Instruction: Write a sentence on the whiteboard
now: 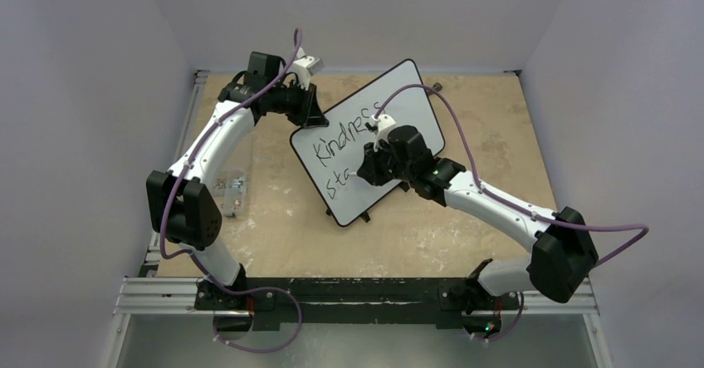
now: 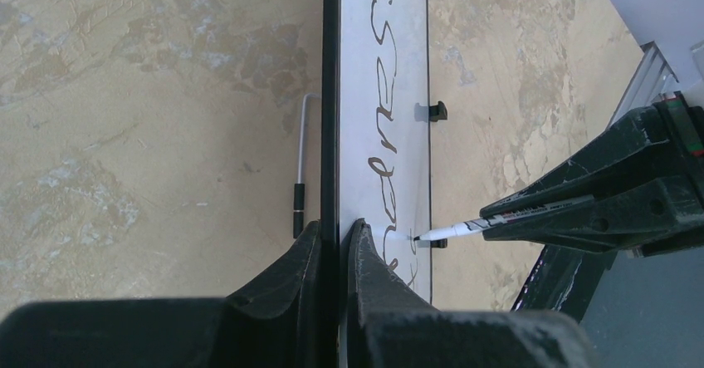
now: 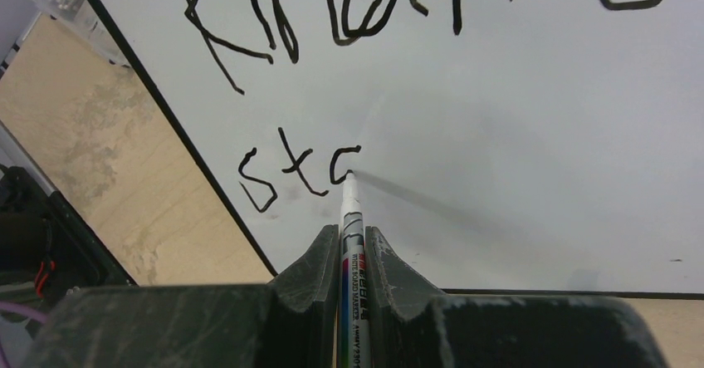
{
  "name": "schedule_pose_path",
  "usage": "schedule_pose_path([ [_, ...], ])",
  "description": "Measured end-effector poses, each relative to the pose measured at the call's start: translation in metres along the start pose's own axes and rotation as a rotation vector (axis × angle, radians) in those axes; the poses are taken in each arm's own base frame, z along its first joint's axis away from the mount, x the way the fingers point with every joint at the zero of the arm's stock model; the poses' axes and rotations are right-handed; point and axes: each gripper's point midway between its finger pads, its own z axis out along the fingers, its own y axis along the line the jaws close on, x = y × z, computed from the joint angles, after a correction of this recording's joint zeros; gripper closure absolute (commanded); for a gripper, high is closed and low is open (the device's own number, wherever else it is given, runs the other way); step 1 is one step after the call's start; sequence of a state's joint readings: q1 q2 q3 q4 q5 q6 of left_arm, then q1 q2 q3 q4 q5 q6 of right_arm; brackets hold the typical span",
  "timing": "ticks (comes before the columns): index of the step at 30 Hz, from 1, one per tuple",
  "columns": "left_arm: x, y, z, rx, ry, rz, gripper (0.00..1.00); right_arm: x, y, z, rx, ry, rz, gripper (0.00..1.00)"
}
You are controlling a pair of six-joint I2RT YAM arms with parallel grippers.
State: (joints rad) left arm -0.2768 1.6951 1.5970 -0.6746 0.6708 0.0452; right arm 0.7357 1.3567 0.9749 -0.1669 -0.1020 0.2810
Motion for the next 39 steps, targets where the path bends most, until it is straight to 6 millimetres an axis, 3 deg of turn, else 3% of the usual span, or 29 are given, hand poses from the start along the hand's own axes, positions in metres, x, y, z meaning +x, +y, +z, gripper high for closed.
schedule_pose_path([
  [9,0.000,0.000,0.000,0.000,0.000,0.000,1.00,-0.021,-0.002,0.002,0.033,-0.038,-0.002,1.00],
  [18,0.000,0.000,0.000,-0.001,0.000,0.000,1.00,-0.023,-0.002,0.003,0.032,-0.040,-0.002,1.00],
  [23,0.000,0.000,0.000,-0.001,0.000,-0.001,1.00,-0.018,-0.002,0.002,0.029,-0.043,0.005,1.00],
  [31,0.000,0.000,0.000,-0.001,0.001,0.000,1.00,0.009,-0.009,0.001,0.038,0.008,0.021,1.00],
  [39,0.000,0.000,0.000,-0.001,0.000,0.000,1.00,0.010,-0.009,0.000,0.043,0.010,0.024,1.00],
])
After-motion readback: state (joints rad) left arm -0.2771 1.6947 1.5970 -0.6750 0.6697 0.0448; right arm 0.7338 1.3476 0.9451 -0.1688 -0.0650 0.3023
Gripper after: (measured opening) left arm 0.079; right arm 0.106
